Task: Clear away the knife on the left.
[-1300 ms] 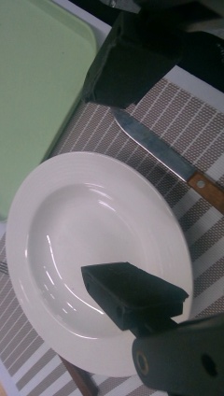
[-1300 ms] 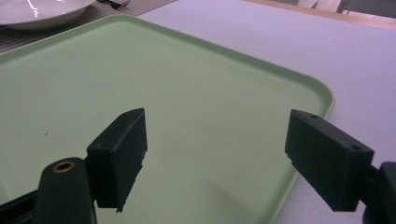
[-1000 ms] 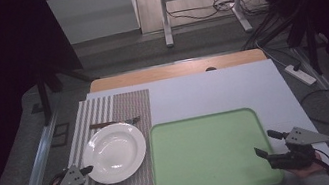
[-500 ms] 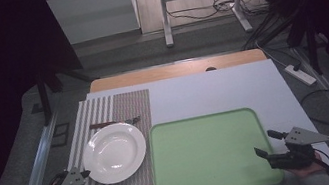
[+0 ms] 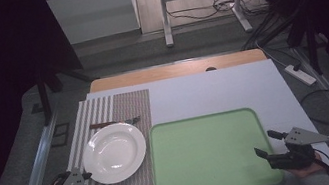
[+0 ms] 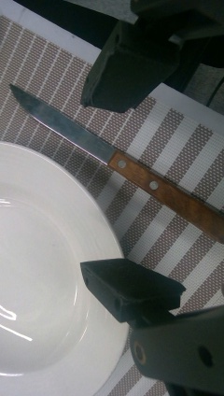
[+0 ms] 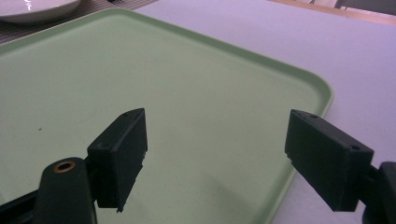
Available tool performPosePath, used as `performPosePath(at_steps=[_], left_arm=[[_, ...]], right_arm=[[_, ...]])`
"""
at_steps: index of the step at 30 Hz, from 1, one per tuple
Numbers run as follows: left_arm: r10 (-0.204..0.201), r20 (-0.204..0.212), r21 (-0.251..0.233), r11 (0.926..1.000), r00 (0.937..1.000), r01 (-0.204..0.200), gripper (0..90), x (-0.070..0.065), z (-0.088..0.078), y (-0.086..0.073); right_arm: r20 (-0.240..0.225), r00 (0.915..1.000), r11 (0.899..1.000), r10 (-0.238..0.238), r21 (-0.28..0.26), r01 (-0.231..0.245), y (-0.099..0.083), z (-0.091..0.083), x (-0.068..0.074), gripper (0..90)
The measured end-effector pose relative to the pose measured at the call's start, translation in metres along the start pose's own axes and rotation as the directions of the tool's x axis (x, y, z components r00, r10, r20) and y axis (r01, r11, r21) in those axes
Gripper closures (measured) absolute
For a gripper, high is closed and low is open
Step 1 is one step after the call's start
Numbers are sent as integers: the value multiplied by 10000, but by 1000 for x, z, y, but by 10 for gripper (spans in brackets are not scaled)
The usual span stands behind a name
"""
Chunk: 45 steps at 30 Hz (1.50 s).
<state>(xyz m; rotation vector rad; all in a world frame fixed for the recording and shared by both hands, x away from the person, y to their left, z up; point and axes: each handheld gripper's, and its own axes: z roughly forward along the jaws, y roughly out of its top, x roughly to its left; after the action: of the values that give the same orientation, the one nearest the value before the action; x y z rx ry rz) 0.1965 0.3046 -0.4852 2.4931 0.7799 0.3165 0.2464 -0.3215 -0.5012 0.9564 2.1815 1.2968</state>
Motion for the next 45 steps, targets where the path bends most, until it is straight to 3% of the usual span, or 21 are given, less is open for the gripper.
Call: performPosePath(at_steps=[9,16,27,33,37,41,45], left_arm=[[465,162,220,9987,9988,-468,201,5,1,-5],[531,62,455,9975,9986,-533,210,7,4,-9],[987,132,978,9902,9950,-995,221,11,9,-9],[1202,409,1407,9822,9919,-1248,233,13,14,-8],[1234,588,1418,9812,9906,-1306,256,14,15,-9],[1233,958,1636,9769,9877,-1378,274,13,17,-10],[1268,1402,2119,9649,9820,-1549,306,15,24,-9]], right_arm=[[4,10000,10000,14,9,-14,0,0,0,211],[17,10000,10000,-21,31,21,0,0,0,211],[-10,10000,10000,-27,51,28,0,1,1,211],[-3,10000,10000,-67,38,67,0,0,2,212],[4,10000,10000,-64,41,64,0,0,1,211],[33,10000,10000,-72,26,71,0,0,2,212],[75,10000,10000,-65,-26,65,0,0,1,213]])
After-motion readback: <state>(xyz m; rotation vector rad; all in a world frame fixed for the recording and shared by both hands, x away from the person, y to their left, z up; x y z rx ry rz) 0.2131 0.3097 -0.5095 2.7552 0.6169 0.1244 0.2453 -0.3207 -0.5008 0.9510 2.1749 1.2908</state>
